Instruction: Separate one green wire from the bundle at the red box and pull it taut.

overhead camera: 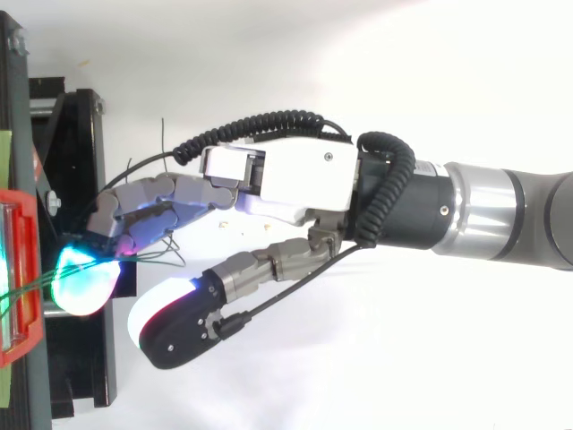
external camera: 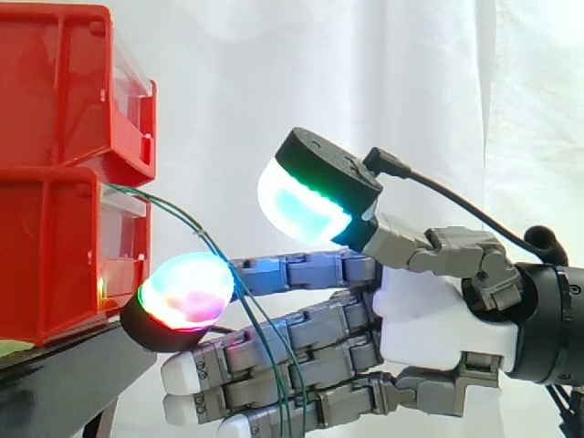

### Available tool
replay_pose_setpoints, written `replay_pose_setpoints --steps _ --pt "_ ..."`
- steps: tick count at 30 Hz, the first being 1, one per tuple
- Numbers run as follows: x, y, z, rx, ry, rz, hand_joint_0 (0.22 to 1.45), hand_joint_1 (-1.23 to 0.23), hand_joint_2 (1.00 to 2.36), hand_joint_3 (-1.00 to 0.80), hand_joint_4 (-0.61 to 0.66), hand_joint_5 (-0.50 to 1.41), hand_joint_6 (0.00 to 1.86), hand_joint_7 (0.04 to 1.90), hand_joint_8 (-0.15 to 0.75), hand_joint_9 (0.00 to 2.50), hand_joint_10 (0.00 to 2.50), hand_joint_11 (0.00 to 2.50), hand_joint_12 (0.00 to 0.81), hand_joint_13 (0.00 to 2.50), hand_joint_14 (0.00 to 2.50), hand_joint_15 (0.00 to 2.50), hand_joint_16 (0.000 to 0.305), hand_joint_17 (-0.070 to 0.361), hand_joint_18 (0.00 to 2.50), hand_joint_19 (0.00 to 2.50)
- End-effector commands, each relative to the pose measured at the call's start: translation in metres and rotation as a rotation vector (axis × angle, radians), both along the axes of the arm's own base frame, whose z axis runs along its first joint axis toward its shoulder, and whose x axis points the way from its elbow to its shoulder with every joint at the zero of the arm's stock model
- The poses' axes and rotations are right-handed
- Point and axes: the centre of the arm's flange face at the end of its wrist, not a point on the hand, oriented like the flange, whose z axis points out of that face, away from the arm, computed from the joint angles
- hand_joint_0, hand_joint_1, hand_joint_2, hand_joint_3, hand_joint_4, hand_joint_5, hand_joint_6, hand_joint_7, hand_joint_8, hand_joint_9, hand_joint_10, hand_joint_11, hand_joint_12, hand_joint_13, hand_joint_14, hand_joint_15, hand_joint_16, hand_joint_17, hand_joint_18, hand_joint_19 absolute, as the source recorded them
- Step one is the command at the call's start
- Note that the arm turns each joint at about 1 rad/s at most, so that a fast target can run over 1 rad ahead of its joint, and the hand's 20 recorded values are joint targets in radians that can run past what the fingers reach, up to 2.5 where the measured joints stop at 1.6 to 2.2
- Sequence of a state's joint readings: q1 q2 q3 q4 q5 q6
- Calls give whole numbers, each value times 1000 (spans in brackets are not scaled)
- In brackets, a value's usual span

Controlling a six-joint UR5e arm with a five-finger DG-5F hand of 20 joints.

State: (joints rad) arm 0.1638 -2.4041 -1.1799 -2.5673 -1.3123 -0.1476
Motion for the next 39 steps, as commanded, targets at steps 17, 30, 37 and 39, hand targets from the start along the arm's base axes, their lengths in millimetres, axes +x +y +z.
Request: replay_pose_setpoints --steps 17,30,37,39 --pt "7 -16 -27 4 -5 40 546 -581 1002 -475 329 -143 503 872 277 630 1 32 298 494 0 25 47 105 565 198" --pt "9 -18 -21 4 10 36 552 -584 1002 -471 322 -127 503 988 275 640 2 50 295 503 0 29 46 104 574 199" --pt "9 -19 -15 1 12 76 555 -589 1003 -459 292 -119 503 1080 275 646 0 66 293 507 0 41 46 104 575 206" --pt "10 -19 -12 1 12 77 560 -591 1003 -454 267 -117 503 1126 277 646 0 61 292 509 0 39 46 103 576 202"
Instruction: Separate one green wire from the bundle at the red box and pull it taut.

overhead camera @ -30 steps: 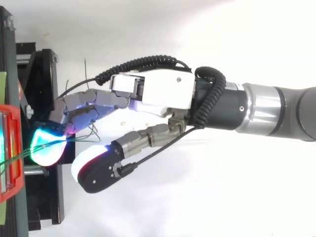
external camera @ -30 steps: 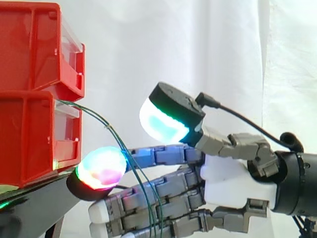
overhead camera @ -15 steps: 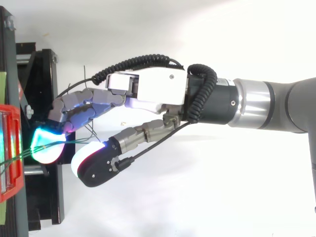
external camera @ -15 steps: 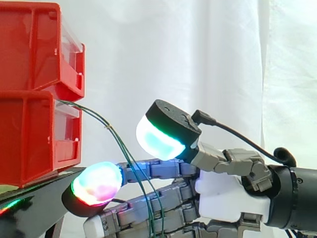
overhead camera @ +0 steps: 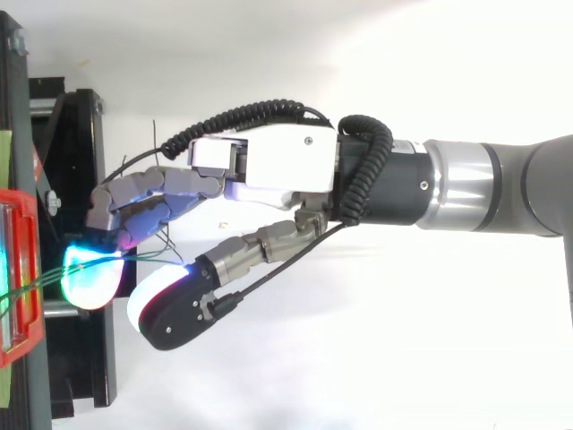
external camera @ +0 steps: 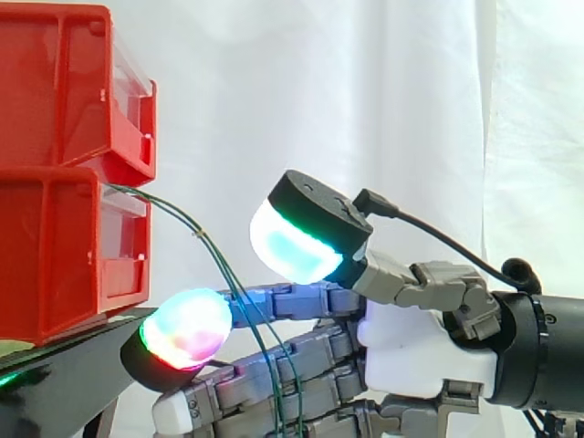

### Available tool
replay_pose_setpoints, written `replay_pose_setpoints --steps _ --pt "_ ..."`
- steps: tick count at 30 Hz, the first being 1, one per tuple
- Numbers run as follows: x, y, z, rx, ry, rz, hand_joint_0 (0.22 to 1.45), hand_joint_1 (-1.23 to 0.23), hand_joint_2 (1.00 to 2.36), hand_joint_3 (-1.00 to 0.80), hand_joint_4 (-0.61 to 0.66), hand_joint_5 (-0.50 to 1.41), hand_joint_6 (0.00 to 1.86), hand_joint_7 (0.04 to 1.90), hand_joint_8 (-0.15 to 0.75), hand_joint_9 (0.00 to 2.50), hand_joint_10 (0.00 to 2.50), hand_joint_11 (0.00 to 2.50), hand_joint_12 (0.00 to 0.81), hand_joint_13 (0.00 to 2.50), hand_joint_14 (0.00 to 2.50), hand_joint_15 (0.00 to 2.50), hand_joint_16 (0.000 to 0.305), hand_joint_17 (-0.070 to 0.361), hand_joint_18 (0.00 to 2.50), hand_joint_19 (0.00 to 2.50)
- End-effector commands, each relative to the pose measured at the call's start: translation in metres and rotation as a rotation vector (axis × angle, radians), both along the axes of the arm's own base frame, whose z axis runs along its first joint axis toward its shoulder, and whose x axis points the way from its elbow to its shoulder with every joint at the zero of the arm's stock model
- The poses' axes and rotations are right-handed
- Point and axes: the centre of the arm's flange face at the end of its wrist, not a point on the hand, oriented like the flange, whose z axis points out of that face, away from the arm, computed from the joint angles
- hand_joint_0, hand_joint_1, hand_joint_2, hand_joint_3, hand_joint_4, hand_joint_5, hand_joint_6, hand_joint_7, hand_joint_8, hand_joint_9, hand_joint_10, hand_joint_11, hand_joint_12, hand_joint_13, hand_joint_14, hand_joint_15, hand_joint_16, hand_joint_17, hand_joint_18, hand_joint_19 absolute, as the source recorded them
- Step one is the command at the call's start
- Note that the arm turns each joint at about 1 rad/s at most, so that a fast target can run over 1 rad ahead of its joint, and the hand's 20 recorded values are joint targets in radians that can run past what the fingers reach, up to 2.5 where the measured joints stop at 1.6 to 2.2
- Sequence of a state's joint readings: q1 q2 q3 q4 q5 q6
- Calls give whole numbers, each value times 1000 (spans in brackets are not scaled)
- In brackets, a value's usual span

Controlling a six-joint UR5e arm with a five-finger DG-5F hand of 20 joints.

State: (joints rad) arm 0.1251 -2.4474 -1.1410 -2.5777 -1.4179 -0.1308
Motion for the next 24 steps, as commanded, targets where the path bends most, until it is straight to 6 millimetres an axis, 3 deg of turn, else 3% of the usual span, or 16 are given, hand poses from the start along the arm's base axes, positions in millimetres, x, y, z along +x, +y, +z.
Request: replay_pose_setpoints --steps 1,12,24 --pt "1 -1 7 -1 0 8 559 -591 1004 -451 269 -116 503 1138 276 646 0 62 292 509 0 39 46 103 576 206" --pt "3 -5 14 -4 20 5 566 -601 1004 -440 246 -109 502 1204 272 644 0 75 291 511 0 44 45 102 578 205" --pt "1 -28 11 -8 34 -23 555 -599 1002 -464 295 -130 503 1038 274 636 1 74 294 505 2 42 46 104 582 210"
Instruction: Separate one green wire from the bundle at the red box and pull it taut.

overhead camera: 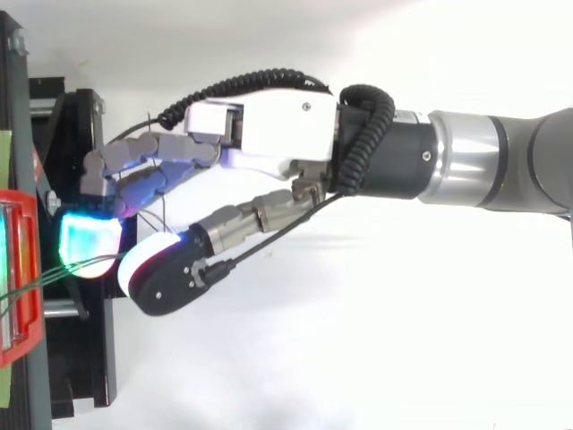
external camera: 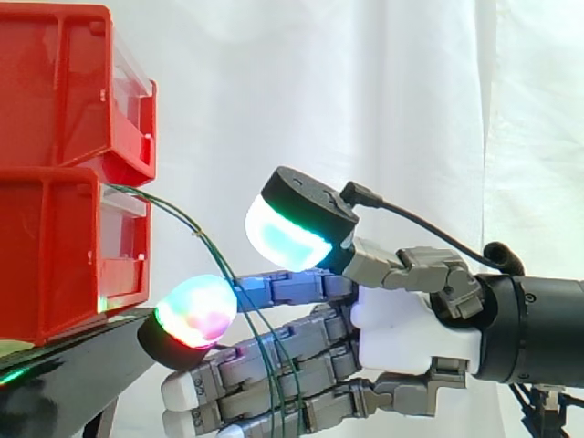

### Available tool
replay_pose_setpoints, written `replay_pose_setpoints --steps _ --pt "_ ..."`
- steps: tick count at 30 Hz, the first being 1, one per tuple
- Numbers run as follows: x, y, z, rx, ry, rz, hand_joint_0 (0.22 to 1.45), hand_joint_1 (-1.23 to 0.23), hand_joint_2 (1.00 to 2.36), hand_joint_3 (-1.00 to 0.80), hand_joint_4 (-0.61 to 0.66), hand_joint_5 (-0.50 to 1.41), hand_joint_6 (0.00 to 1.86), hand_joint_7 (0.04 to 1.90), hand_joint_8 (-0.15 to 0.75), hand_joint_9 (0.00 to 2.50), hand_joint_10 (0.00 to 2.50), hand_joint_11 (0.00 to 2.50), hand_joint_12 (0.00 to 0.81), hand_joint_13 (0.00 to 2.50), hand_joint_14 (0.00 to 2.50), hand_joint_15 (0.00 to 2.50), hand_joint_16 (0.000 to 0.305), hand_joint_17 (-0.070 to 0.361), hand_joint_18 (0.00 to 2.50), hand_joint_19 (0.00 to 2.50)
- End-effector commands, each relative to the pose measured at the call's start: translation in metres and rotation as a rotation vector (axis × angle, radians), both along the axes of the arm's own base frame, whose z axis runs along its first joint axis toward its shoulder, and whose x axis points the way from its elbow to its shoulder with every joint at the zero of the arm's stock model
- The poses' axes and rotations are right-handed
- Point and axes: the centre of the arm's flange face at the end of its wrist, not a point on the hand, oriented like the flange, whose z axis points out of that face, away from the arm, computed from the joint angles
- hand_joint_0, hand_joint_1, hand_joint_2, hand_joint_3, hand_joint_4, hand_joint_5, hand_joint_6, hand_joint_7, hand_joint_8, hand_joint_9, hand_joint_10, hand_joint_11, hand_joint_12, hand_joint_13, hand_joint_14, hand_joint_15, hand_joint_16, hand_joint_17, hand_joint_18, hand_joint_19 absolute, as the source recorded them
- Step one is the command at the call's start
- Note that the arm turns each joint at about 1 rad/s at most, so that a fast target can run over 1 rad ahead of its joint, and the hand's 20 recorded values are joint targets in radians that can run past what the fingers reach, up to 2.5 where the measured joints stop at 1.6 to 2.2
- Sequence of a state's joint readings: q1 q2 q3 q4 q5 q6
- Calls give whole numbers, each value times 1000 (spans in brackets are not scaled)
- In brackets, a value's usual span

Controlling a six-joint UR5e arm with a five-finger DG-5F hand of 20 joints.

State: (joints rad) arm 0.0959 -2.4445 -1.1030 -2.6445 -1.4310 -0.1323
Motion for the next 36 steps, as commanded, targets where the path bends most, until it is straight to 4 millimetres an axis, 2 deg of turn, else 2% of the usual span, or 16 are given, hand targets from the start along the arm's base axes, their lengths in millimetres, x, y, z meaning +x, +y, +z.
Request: replay_pose_setpoints --steps 1,8,19,23,29,36 --pt "-1 -7 -1 -2 8 -7 555 -598 1003 -464 304 -130 503 1034 273 636 2 75 296 505 0 43 46 104 582 213" --pt "-1 -7 1 -3 5 -7 556 -599 1004 -448 277 -122 503 1112 274 636 0 71 295 505 1 44 46 103 585 215" --pt "3 11 4 -18 4 -18 563 -609 1004 -436 240 -116 502 1190 272 636 0 78 293 511 2 42 45 102 585 215" --pt "3 15 6 -14 3 -13 585 -625 1010 -373 206 -105 502 1324 270 640 3 81 290 516 1 43 45 101 589 215" --pt "6 11 14 -15 6 7 595 -633 1011 -339 201 -125 585 1221 269 638 2 94 289 519 0 46 45 101 595 221" --pt "6 10 15 -15 13 17 546 -580 1003 -457 223 -123 565 1225 273 638 0 99 295 521 2 53 46 104 606 223"
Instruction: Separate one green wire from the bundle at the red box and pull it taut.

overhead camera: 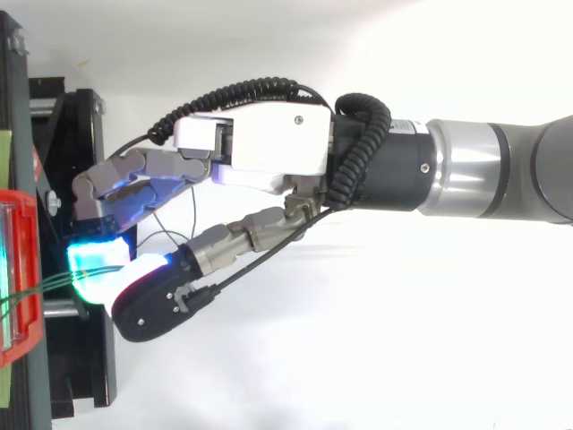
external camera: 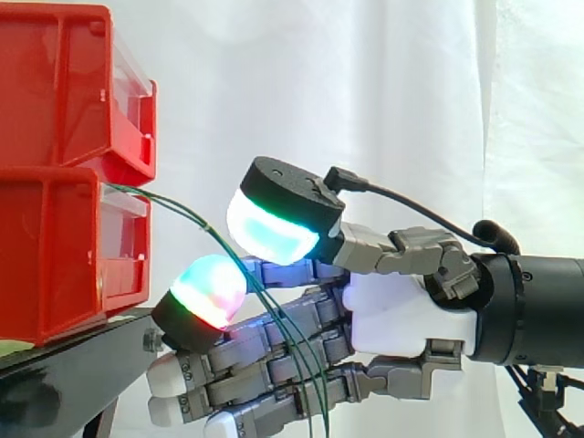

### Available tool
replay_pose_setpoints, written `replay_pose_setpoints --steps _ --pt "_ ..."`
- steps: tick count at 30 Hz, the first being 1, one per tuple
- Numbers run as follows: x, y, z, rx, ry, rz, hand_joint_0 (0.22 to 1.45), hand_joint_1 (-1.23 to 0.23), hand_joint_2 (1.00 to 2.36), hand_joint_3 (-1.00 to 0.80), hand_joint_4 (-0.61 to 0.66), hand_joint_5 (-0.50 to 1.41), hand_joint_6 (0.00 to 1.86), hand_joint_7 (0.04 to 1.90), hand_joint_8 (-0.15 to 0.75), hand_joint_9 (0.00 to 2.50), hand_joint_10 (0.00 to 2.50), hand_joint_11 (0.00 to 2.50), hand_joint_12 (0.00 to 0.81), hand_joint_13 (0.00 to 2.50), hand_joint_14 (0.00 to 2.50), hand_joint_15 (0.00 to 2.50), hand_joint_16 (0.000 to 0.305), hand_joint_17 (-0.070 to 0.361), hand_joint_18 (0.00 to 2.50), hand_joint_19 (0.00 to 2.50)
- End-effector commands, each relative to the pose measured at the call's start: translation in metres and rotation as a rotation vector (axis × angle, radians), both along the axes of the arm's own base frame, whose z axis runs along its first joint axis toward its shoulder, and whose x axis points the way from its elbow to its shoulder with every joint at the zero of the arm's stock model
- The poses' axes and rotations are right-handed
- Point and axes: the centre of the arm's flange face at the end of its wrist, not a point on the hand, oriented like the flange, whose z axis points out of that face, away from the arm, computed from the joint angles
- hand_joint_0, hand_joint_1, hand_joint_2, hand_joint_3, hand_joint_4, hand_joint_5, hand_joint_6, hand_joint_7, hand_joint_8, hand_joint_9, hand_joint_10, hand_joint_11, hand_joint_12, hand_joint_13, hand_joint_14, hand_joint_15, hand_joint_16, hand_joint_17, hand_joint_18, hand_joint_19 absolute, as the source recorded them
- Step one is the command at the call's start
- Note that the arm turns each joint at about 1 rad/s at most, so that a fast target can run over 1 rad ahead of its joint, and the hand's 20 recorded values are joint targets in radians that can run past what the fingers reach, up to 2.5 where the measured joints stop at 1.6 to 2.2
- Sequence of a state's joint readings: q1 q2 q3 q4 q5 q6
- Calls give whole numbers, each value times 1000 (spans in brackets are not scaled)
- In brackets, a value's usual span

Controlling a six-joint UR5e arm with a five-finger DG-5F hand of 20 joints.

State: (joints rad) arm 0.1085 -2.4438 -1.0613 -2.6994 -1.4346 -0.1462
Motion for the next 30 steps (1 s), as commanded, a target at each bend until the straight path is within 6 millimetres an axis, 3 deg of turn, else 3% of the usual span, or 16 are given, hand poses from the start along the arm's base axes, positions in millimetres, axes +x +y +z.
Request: replay_pose_setpoints --steps 1,11,21,30 --pt "0 -2 0 0 2 2 543 -571 1003 -463 219 -123 563 1229 275 638 2 104 297 521 1 49 46 104 607 223" --pt "0 -7 5 1 -4 5 574 -521 1008 -394 206 -126 605 1195 274 644 2 107 291 515 2 57 45 102 595 237" --pt "1 -12 21 -6 20 17 590 -649 1015 -247 189 -188 813 980 278 630 4 175 293 520 1 62 45 102 602 229" --pt "-6 -15 39 -9 45 14 600 -733 1015 -253 205 -204 888 945 297 637 6 250 302 529 0 61 46 104 630 214"
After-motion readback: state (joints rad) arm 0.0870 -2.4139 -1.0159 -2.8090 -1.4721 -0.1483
